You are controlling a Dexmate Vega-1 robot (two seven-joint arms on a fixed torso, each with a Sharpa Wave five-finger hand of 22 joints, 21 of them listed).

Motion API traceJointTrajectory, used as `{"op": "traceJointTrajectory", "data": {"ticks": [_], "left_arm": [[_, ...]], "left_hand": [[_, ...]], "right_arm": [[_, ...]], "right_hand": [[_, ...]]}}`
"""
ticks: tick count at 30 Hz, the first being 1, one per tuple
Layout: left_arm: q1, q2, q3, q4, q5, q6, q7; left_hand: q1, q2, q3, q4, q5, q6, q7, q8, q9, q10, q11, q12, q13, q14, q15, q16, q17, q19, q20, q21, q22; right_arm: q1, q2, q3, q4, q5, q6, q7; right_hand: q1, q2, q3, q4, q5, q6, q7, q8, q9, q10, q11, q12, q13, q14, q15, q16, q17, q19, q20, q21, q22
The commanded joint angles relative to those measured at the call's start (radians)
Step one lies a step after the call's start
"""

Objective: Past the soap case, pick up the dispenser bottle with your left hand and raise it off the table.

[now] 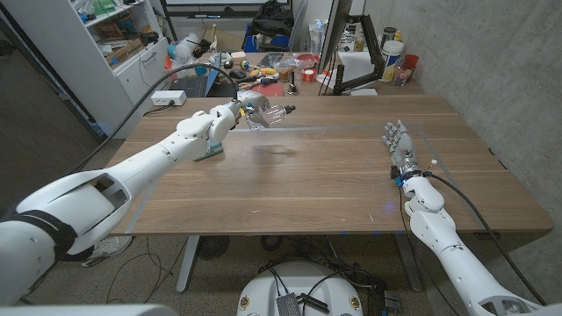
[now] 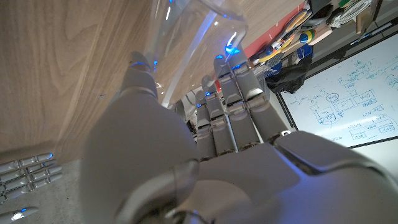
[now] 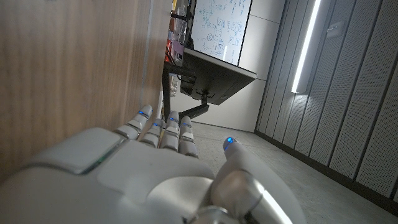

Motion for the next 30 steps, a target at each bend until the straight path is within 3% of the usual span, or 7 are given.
{"op": "traceJointTrajectory", "data": {"ticks": [1, 30], "left_arm": [[0.025, 0.005, -0.024, -0.023, -0.013, 0.017, 0.049], [0.061, -0.006, -0.088, 0.012, -0.084, -0.006, 0.16]], "left_hand": [[0.141, 0.149, 0.074, 0.009, 0.004, 0.147, -0.097, 0.005, 0.005, 0.214, -0.208, 0.001, 0.002, 0.131, -0.211, -0.002, 0.001, 0.06, -0.096, 0.004, 0.004], [0.137, 0.156, 0.079, 0.016, 0.0, 0.155, -0.094, -0.003, 0.007, 0.222, -0.209, -0.003, 0.003, 0.144, -0.211, -0.011, 0.001, 0.067, -0.1, 0.006, 0.004]], "right_arm": [[-0.003, -0.001, 0.0, -0.003, -0.001, 0.003, 0.001], [0.012, 0.006, -0.013, -0.001, -0.015, -0.004, -0.008]], "right_hand": [[-0.013, 0.002, -0.003, 0.001, 0.003, 0.008, -0.001, 0.004, 0.006, 0.005, 0.0, -0.002, 0.003, 0.006, 0.001, -0.003, 0.003, 0.003, -0.062, -0.005, 0.002], [-0.014, 0.002, -0.003, 0.0, 0.004, 0.008, 0.0, 0.003, 0.006, 0.006, 0.002, -0.002, 0.003, 0.006, 0.0, -0.003, 0.003, 0.006, -0.062, -0.013, 0.002]]}}
